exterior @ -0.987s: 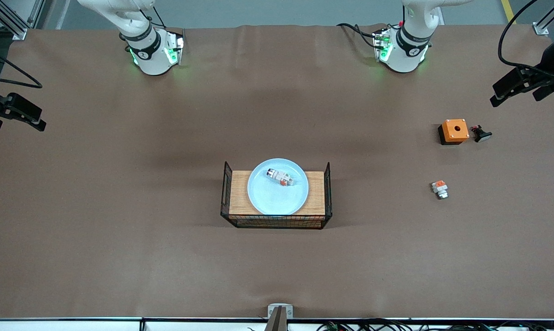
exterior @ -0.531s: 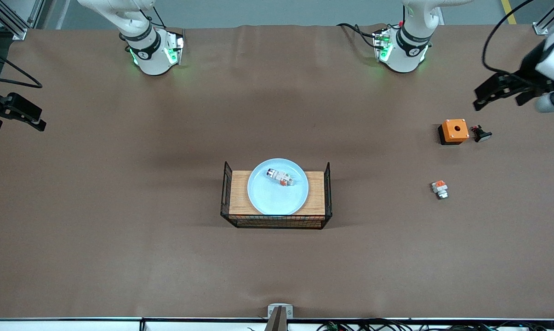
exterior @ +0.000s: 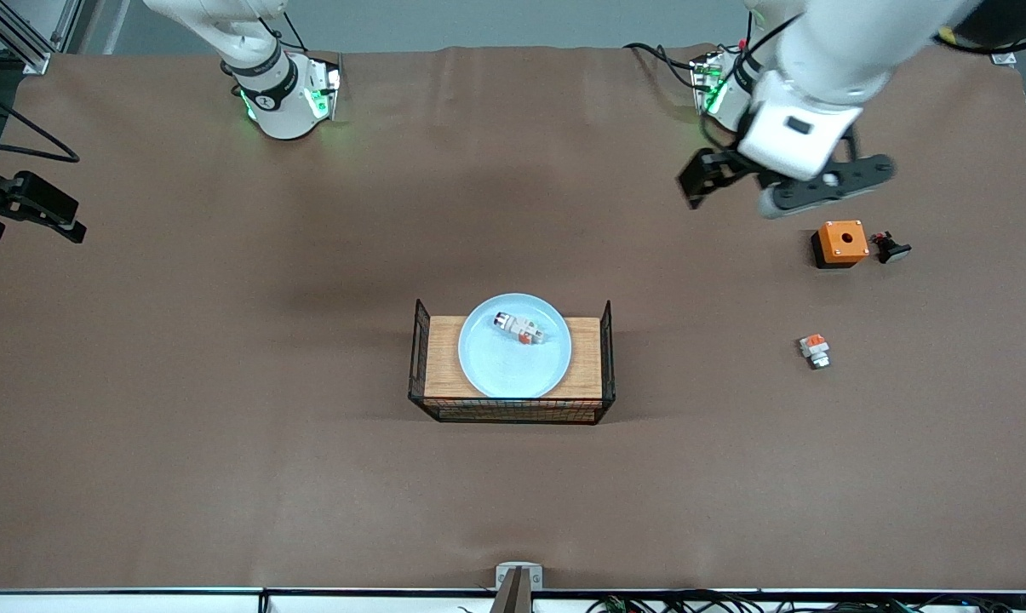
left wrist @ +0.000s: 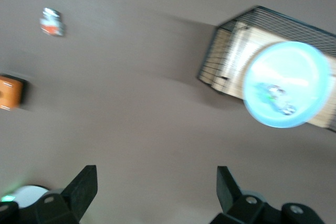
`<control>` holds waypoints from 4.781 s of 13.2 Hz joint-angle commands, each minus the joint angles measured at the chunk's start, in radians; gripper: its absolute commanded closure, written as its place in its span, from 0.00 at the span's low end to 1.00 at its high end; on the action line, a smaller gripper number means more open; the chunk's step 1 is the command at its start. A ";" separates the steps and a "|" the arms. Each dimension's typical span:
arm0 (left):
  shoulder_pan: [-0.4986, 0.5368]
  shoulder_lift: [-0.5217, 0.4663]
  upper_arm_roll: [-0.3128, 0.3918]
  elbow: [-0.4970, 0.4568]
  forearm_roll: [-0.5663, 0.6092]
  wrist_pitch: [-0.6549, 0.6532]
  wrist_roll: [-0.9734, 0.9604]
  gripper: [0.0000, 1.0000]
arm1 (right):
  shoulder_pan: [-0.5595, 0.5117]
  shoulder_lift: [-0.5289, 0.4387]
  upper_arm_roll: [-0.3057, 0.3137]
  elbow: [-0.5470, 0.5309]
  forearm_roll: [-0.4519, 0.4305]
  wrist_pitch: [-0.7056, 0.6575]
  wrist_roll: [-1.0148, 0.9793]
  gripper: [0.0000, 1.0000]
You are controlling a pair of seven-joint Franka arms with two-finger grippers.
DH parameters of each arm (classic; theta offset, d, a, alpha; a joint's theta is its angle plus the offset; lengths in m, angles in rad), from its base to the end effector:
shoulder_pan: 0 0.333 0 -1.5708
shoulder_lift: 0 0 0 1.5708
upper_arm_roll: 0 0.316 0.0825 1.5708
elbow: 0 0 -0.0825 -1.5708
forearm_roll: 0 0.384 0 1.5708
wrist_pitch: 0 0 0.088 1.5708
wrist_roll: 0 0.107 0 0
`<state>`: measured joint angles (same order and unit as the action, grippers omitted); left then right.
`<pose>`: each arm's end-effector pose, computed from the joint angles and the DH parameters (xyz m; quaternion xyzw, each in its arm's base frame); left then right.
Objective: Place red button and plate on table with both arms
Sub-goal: 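Move the left gripper over the blue plate in the basket, then grasp the red button on the plate with the left gripper, then lift the button with the left gripper while the right gripper reaches the plate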
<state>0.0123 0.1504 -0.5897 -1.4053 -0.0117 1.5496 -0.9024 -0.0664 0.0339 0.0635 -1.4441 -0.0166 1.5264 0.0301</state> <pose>0.5101 -0.3007 0.6279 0.9852 0.1644 -0.0249 0.0416 0.5609 -0.0042 0.6612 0.9995 -0.0171 0.0243 0.0069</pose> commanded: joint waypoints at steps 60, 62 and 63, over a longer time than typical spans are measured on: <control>-0.249 0.259 0.412 0.144 0.170 0.176 0.035 1.00 | 0.738 0.438 0.004 0.007 0.055 0.485 2.009 0.01; -0.187 0.253 0.412 0.144 0.168 0.135 0.175 1.00 | 0.737 0.472 0.003 0.022 0.035 0.491 2.013 0.01; -0.157 0.252 0.410 0.140 0.168 0.126 0.221 1.00 | 0.737 0.481 0.001 0.024 0.030 0.494 2.013 0.01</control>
<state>-0.1885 0.4339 -0.1730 -1.2321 0.1728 1.6993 -0.7733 0.6644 0.4853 0.0697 -1.4565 0.0378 2.0225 2.0139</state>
